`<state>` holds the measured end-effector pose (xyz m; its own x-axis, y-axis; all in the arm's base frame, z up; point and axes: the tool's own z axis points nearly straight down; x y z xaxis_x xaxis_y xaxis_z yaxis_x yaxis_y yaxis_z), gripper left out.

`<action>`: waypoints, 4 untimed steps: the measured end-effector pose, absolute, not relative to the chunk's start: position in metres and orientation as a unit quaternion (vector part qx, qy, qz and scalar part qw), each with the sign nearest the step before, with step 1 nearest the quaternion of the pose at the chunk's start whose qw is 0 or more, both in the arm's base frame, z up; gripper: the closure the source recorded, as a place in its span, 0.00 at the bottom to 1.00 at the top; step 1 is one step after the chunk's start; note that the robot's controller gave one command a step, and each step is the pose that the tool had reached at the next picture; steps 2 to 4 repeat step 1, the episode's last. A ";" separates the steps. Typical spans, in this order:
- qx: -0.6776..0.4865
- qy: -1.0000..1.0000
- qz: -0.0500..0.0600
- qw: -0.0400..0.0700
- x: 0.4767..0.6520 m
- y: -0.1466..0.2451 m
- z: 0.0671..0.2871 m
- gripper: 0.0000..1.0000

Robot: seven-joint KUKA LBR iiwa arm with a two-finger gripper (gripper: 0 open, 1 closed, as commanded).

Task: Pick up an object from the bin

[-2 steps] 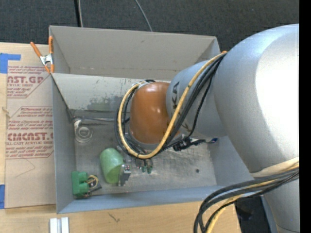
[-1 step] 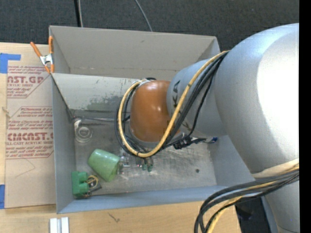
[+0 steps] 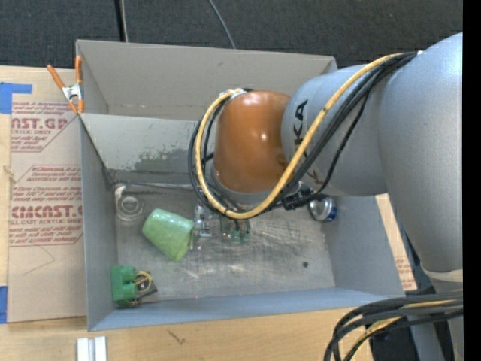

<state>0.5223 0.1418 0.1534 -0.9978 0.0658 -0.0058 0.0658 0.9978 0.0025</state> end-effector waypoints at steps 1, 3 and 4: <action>0.036 0.999 0.002 0.005 0.523 0.140 0.257 1.00; 0.036 0.999 0.002 0.005 0.523 0.140 0.257 1.00; 0.036 0.999 0.002 0.005 0.523 0.140 0.257 1.00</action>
Offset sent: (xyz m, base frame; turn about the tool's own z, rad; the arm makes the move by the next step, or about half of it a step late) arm -0.0013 -0.0034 0.0993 0.0082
